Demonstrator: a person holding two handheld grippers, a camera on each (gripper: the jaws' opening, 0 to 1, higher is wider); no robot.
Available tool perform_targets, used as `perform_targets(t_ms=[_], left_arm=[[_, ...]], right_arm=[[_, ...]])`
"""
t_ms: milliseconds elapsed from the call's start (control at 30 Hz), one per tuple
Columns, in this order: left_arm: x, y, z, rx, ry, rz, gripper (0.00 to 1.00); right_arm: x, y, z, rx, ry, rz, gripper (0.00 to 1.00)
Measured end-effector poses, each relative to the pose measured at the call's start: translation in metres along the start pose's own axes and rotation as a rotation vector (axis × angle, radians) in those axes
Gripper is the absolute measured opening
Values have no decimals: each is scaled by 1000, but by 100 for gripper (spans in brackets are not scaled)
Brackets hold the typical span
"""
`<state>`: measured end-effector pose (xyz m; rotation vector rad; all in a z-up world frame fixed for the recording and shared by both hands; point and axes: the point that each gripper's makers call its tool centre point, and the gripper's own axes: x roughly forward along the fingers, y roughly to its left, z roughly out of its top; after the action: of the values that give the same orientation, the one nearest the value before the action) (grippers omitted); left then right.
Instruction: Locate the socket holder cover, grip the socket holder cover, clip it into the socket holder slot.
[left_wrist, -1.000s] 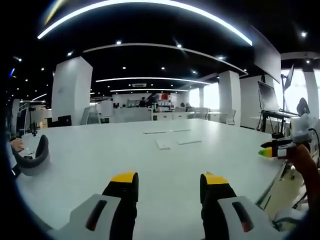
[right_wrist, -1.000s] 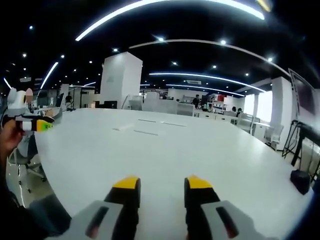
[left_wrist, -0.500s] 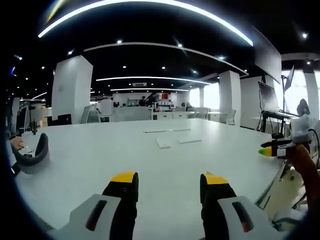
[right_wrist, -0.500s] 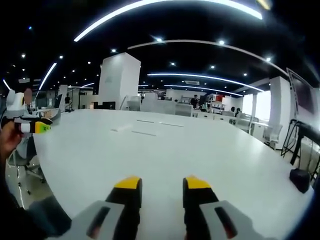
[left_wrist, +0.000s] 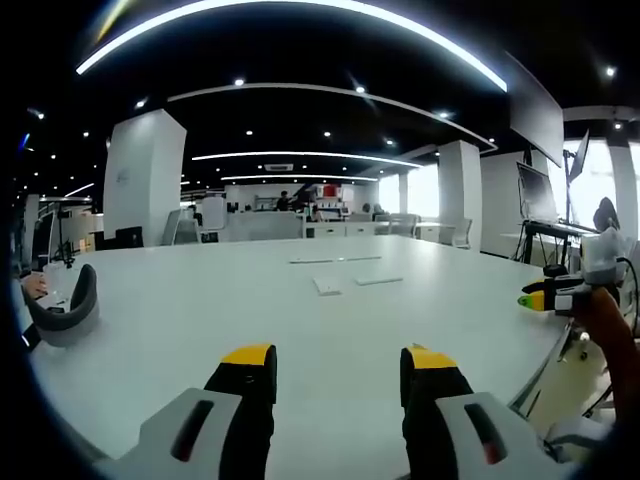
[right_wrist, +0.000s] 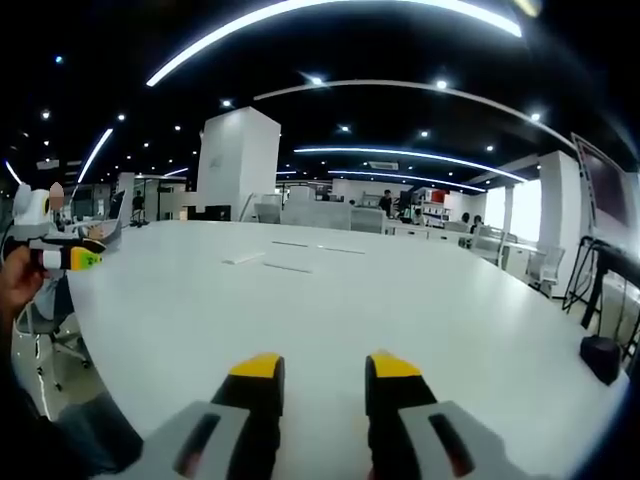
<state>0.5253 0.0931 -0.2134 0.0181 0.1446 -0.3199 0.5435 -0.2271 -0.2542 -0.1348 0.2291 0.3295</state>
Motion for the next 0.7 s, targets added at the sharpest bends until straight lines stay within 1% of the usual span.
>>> perform_targets(t_ms=[200,300,467,700], left_arm=[[1,0,-1,-4,-1,-2,50],[1,2,-5,-9,6,2,50],[0,5,-3,-8,2,8,50],[0,2,-1,-9,-1,0,50]], right_arm=[[1,-1,0,5,1,-2,32],[1,-1,0,1,1,-3,32],[1,-1,0,3,0,-3,32],[0,-1,-1,1,1,-4,32]])
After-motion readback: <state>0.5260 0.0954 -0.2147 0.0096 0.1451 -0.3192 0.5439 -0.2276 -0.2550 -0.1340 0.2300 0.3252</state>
